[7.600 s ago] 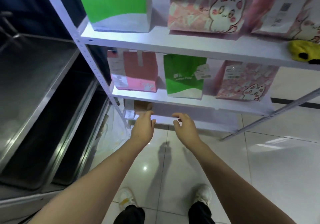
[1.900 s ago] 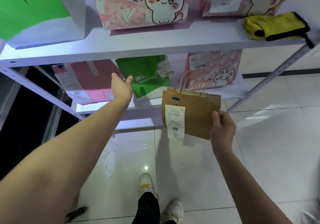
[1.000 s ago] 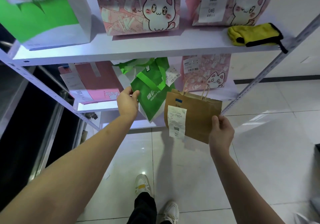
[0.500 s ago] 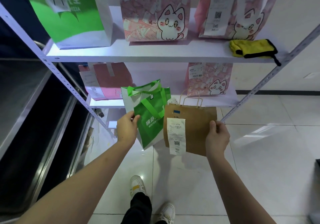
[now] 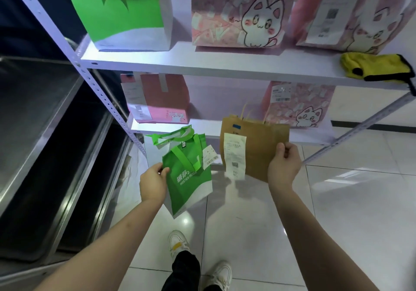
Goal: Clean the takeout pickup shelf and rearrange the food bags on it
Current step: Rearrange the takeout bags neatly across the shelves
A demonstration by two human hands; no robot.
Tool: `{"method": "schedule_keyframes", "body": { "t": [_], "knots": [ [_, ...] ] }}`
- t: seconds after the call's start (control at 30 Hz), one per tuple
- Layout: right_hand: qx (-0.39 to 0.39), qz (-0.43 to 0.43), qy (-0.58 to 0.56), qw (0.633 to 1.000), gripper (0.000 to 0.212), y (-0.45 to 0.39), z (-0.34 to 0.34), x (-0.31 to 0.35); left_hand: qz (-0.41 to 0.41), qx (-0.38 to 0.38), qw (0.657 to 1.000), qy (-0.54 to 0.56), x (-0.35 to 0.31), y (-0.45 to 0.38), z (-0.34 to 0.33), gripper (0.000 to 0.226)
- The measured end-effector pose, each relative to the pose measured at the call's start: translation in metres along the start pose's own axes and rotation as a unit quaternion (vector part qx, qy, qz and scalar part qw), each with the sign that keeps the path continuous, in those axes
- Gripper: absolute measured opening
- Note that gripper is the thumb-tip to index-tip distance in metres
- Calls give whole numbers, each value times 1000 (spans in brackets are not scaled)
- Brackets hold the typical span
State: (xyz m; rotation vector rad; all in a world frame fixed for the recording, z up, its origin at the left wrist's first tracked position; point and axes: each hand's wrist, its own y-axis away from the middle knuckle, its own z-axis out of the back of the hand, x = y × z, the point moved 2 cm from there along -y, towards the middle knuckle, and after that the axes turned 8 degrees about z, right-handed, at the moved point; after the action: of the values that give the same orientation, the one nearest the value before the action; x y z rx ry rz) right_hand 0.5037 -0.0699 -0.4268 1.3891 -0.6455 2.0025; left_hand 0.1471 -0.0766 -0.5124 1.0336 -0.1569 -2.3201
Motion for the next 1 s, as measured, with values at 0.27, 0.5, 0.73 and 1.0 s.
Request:
{"method": "schedule_keyframes", "body": {
  "t": [0.27,0.5,0.73,1.0],
  "knots": [
    [9,3,-28,1000,17,-46,-97,-3,10,-4,1000,-24,9,-24,10,25],
    [47,11,-23,999,17,-82,-161,-17,1,0,1000,-12,3,-47,9,19],
    [69,10,-37,997,8,-117,-195,-32,-42,16,999,-15,5,-66,-2,21],
    [106,-5,-42,993,18,-144,-209,-31,-45,18,998,-27,13,-75,-13,24]
  ]
}}
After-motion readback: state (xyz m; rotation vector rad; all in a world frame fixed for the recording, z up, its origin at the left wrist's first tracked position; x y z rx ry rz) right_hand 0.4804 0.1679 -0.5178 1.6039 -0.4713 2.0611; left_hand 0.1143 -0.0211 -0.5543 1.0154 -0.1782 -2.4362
